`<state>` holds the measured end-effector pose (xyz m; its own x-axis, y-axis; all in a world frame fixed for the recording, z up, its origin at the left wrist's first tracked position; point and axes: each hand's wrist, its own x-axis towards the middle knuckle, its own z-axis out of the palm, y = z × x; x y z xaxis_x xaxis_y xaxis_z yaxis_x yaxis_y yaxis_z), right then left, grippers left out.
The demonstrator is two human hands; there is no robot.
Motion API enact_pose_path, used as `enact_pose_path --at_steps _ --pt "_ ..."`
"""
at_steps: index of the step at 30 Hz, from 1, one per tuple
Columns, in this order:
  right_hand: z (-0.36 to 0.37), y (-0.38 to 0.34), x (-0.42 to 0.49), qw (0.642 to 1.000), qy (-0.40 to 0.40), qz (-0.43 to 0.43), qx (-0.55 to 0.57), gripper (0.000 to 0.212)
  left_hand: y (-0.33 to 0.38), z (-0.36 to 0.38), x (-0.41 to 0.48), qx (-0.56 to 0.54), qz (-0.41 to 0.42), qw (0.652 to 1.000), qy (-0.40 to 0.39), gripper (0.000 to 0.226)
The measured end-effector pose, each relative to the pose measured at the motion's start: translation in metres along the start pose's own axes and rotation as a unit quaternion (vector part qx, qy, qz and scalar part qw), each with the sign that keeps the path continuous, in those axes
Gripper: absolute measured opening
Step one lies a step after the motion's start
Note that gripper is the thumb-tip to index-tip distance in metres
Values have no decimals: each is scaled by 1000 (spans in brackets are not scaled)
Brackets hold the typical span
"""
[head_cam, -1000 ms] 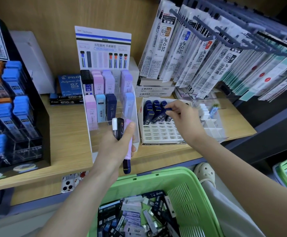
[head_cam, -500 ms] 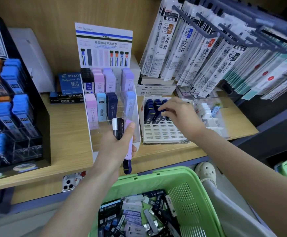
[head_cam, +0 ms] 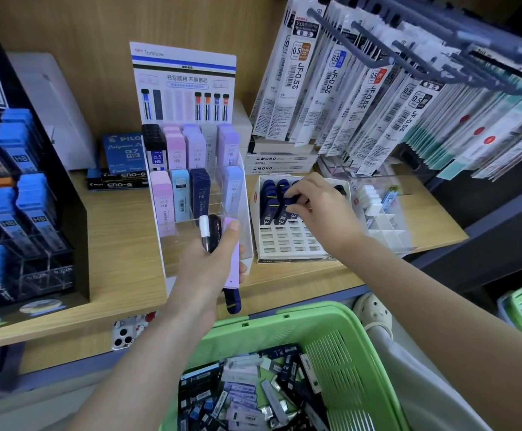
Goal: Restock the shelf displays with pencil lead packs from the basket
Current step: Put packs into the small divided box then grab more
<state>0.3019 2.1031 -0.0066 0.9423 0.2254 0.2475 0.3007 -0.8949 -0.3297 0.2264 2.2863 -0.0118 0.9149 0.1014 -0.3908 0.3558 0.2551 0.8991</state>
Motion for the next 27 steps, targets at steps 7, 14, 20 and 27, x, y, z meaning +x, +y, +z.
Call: enact_pose_path --at_steps 7,14,20,27 --pt "-6 -48 -37 987 19 33 156 5 3 -3 3 -86 -59 994 18 22" --pt "1 -86 -68 929 -161 117 311 12 6 -2 -1 -123 -61 991 -4 22" --pt "4 -89 -70 929 -113 153 316 15 -5 -3 -1 77 68 994 28 30" --pt "-13 -85 -82 956 -84 142 243 17 0 1 -18 48 30 998 -42 27"
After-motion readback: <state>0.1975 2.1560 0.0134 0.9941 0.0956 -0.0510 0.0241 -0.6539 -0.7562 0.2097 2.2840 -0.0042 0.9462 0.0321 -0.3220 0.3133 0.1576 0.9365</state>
